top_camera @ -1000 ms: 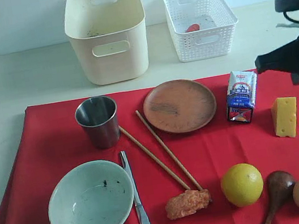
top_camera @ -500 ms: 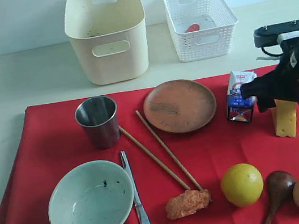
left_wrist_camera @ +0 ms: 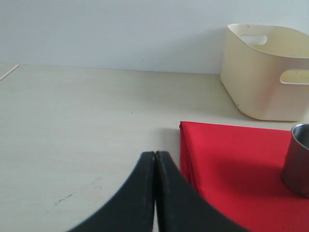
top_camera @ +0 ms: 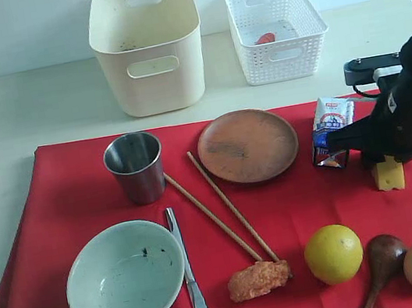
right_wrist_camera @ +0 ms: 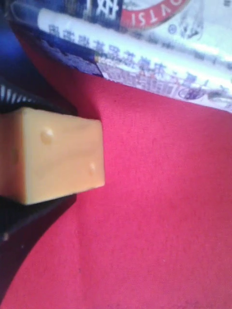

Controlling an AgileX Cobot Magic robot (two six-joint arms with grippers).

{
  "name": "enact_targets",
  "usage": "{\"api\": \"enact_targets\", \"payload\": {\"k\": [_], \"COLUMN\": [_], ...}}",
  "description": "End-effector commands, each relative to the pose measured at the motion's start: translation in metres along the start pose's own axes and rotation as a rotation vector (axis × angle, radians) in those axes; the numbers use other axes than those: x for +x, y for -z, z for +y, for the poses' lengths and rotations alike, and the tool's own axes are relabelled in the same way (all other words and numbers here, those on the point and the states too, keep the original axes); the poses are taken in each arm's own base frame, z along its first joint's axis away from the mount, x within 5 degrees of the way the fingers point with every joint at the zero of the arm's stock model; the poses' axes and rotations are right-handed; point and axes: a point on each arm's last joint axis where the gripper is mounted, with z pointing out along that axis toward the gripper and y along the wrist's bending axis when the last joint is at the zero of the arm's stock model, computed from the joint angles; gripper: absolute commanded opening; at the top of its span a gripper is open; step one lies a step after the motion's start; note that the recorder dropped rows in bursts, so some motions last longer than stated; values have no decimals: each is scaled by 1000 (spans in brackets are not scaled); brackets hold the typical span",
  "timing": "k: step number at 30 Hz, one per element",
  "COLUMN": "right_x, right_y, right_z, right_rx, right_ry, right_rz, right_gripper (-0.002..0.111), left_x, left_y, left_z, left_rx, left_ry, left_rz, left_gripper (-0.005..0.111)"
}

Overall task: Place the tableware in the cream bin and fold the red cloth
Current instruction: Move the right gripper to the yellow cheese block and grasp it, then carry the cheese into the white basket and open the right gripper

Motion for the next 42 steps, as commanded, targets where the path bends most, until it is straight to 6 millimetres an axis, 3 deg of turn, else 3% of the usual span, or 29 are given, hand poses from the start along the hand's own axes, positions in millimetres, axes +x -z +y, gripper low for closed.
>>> {"api": "enact_targets", "payload": {"k": [1, 7, 16, 25, 30, 42], "right_x": [1, -3, -13, -34, -46, -104], "right_y": [3, 21, 70, 113, 122, 113], "right_z": [-2, -3, -7, 5, 15, 35], "right_rx": [10, -5, -48, -248, -351, -367], "right_ry": [9, 1, 31, 49, 62, 48], "right_rz": [2, -53, -251, -615, -762, -802], "right_gripper": [17, 0, 0, 0, 0, 0], "left_x": [-1, -1, -1, -1, -1, 0], "left_y": [0, 0, 0, 0, 0, 0], "left_z": [0, 0, 0, 0, 0, 0], "left_rx": [7, 7, 7, 7, 7, 7], "left_ry": [0, 0, 0, 0, 0, 0], "left_rz": [-1, -1, -1, -1, -1, 1], "left_gripper": [1, 1, 1, 1, 1, 1]}}
